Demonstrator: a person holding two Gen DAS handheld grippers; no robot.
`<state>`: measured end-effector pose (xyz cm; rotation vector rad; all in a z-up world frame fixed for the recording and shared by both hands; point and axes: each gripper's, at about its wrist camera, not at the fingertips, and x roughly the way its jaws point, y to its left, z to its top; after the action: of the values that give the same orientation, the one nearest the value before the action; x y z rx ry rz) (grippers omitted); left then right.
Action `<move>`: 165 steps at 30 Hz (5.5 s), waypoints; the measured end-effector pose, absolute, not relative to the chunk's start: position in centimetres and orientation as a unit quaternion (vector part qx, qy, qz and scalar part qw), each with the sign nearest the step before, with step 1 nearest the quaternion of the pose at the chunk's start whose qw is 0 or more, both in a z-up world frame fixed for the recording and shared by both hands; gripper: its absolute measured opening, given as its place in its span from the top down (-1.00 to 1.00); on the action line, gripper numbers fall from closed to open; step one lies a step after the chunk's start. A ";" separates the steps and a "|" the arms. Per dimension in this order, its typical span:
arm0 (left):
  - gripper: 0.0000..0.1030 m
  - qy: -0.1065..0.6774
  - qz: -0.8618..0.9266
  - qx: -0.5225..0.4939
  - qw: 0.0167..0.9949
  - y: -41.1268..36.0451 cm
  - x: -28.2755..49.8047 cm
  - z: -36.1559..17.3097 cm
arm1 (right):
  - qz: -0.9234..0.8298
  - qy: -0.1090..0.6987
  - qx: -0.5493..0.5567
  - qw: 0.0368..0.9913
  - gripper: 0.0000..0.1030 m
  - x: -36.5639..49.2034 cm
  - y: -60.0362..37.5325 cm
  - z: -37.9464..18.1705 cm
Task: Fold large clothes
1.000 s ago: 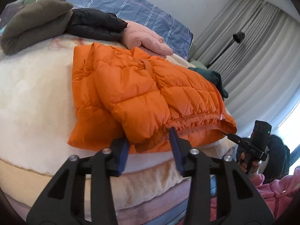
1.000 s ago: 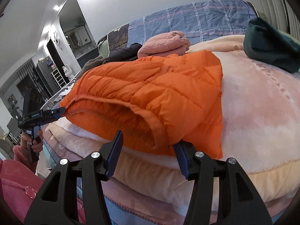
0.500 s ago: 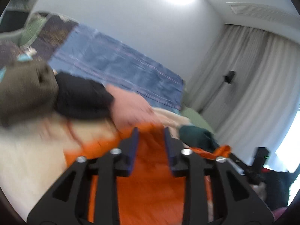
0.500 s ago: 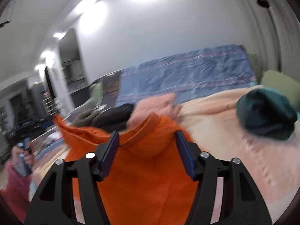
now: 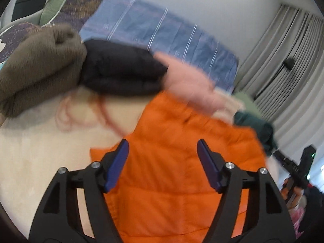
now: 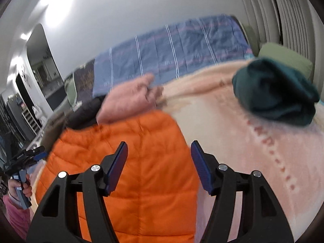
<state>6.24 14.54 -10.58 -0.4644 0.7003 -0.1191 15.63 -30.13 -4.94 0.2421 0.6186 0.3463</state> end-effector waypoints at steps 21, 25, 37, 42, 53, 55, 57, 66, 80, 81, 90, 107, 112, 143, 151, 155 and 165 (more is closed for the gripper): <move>0.45 0.343 -0.030 -0.138 0.929 12.9 4.3 -11.2 | 0.102 0.368 0.106 0.918 0.00 15.2 -28.4 -11.9; 0.14 0.319 -0.044 -0.114 0.940 12.0 4.2 -10.3 | 0.096 0.368 0.116 0.918 0.00 13.4 -28.9 -13.5; 0.44 0.353 -0.055 -0.148 0.922 13.0 1.7 -15.9 | 0.113 0.311 0.135 0.934 0.86 9.0 -29.8 -11.9; 0.37 0.354 -0.050 -0.138 0.924 12.6 1.2 -16.1 | 0.116 0.353 0.137 0.918 0.69 9.6 -30.1 -13.3; 0.13 0.260 -0.091 -0.124 0.953 9.6 -0.1 -6.8 | 0.155 0.283 0.130 0.938 0.34 11.4 -28.9 -5.7; 0.09 0.269 -0.098 -0.089 0.954 6.8 2.2 -6.1 | 0.173 0.283 0.105 0.938 0.34 13.4 -26.3 -4.7; 0.07 0.284 -0.099 -0.074 0.951 4.8 4.7 -6.2 | 0.181 0.297 0.098 0.932 0.30 15.6 -24.1 -4.6; -0.50 0.363 -0.008 -0.069 0.929 4.3 12.9 -14.7 | 0.131 0.355 0.036 0.925 -0.50 22.5 -19.9 -11.2; -0.54 0.373 -0.024 -0.096 0.922 4.7 13.8 -16.8 | 0.133 0.374 0.030 0.917 -0.55 23.8 -19.3 -13.2; -0.54 0.375 -0.024 -0.096 0.922 4.7 13.9 -16.9 | 0.132 0.374 0.028 0.918 -0.55 23.8 -19.2 -13.2; -0.50 0.384 -0.017 -0.085 0.919 4.4 13.6 -15.3 | 0.115 0.374 0.018 0.920 -0.56 22.7 -18.9 -10.6; -0.60 0.392 0.003 -0.075 0.917 2.7 15.5 -16.6 | 0.113 0.385 0.025 0.916 -0.69 24.1 -15.7 -12.1; -0.60 0.391 0.006 -0.071 0.918 2.8 15.4 -16.9 | 0.111 0.386 0.020 0.916 -0.70 24.3 -15.6 -12.6; -0.61 0.402 -0.010 -0.040 0.915 0.9 9.4 -15.8 | 0.104 0.373 0.007 0.922 -0.71 17.2 -16.7 -11.6; -0.62 0.409 0.016 -0.005 0.912 -0.2 9.9 -18.0 | 0.104 0.386 -0.011 0.917 -0.76 18.0 -16.0 -13.2; -0.61 0.406 0.016 -0.005 0.914 -0.1 9.7 -17.6 | 0.106 0.384 -0.011 0.917 -0.74 17.2 -16.3 -12.2; -0.62 0.401 -0.002 0.014 0.916 -0.8 3.7 -17.4 | 0.124 0.365 -0.024 0.922 -0.71 10.4 -17.1 -13.7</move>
<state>3.73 -0.78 -17.39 0.0281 0.8244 -0.0050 10.36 -17.08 -13.67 -0.0497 0.7492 0.2544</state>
